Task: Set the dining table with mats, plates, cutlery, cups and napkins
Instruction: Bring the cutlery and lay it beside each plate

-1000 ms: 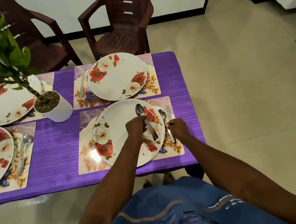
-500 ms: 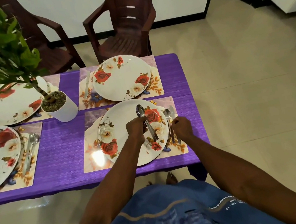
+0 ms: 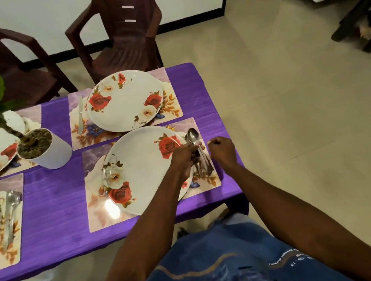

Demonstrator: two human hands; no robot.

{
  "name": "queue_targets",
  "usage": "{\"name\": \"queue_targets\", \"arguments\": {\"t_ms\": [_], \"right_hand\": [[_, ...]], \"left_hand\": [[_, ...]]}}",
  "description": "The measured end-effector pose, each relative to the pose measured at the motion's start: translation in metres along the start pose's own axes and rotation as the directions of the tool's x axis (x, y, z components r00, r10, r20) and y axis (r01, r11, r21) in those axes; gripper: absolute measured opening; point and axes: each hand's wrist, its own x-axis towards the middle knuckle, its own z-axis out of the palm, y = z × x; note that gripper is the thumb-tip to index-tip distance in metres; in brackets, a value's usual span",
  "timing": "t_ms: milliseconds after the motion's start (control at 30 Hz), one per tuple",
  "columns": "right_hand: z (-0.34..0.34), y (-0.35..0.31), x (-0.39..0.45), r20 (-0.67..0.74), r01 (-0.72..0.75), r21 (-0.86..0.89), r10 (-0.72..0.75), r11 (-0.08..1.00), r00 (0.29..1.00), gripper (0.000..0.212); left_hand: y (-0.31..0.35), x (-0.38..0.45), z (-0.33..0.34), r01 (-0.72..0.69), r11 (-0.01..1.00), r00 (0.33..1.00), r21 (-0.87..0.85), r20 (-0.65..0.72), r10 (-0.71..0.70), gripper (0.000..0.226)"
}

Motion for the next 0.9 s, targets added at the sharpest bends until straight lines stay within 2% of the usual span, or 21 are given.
{"name": "queue_targets", "arguments": {"t_ms": [167, 367, 500, 667, 900], "right_hand": [[-0.036, -0.001, 0.026, -0.021, -0.035, 0.111, 0.037, 0.993, 0.999, 0.021], [-0.104, 0.005, 0.089, 0.123, -0.068, 0.245, 0.039, 0.967, 0.992, 0.02], [-0.169, 0.014, 0.136, 0.176, -0.104, 0.265, 0.058, 0.958, 0.983, 0.028], [-0.254, 0.03, 0.192, 0.23, -0.156, 0.211, 0.106, 0.965, 0.967, 0.02], [-0.321, 0.043, 0.251, 0.167, -0.132, 0.167, 0.104, 0.977, 0.98, 0.019]], "left_hand": [[-0.002, 0.021, 0.046, -0.006, 0.995, 1.0, 0.102, 0.01, 0.005, 0.009], [0.006, 0.062, 0.133, -0.023, 0.991, 0.999, 0.13, -0.028, 0.027, 0.007], [0.008, 0.091, 0.221, -0.026, 0.997, 0.995, 0.07, -0.092, 0.032, 0.006], [-0.005, 0.12, 0.32, 0.007, 0.999, 0.992, 0.037, -0.13, -0.002, 0.007], [-0.005, 0.162, 0.395, 0.064, 0.996, 0.993, 0.062, -0.104, -0.057, 0.013]]}}
